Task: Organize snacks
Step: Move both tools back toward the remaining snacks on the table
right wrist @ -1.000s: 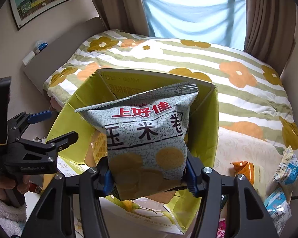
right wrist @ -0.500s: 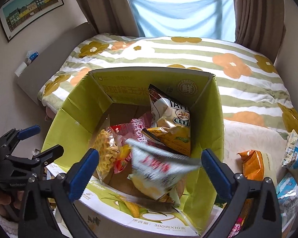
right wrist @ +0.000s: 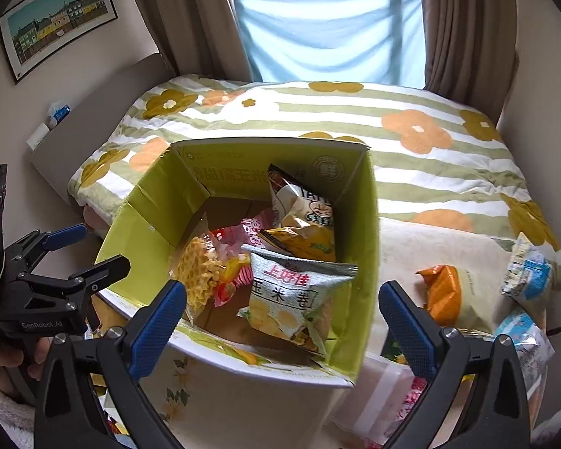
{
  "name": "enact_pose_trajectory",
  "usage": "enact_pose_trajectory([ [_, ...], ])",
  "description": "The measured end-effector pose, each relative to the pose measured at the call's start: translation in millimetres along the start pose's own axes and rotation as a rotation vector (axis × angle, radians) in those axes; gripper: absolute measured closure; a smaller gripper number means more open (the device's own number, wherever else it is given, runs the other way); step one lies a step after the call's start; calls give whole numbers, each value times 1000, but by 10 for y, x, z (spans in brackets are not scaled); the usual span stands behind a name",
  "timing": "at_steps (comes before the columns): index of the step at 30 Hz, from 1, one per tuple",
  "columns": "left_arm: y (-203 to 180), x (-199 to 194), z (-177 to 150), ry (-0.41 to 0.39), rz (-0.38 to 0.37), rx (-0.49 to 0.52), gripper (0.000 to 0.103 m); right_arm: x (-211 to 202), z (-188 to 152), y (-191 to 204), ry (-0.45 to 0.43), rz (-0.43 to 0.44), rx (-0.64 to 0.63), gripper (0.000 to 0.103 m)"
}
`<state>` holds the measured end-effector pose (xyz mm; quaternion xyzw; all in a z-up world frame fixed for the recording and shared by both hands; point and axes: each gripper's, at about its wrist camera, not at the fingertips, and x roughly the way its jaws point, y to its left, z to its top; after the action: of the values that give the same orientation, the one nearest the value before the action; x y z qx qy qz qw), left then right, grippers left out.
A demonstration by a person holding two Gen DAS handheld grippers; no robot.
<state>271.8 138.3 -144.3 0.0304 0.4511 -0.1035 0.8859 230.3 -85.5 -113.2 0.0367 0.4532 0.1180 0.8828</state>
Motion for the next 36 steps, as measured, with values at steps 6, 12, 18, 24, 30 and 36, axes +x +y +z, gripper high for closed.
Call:
enact_pose_trajectory([
  [6, -298, -101, 18, -20, -26, 10, 2, -261, -67, -259, -25, -40, -4, 1],
  [12, -769, -205, 78, -40, -6, 12, 2, -560, -172, -827, -53, -48, 23, 1],
  [18, -1493, -248, 163, -59, -23, -6, 2, -763, -308, -1423, -45, -53, 18, 1],
  [24, -2281, -178, 239, -81, 1, 20, 2, -879, -445, -2002, -30, -54, -6, 1],
  [30, -2918, 48, 347, -42, -35, 21, 2, -887, -516, -2505, -5, -54, -17, 1],
  [36, -3329, 475, 460, 48, -71, 26, 2, -746, -562, -2861, 38, -64, -3, 1],
])
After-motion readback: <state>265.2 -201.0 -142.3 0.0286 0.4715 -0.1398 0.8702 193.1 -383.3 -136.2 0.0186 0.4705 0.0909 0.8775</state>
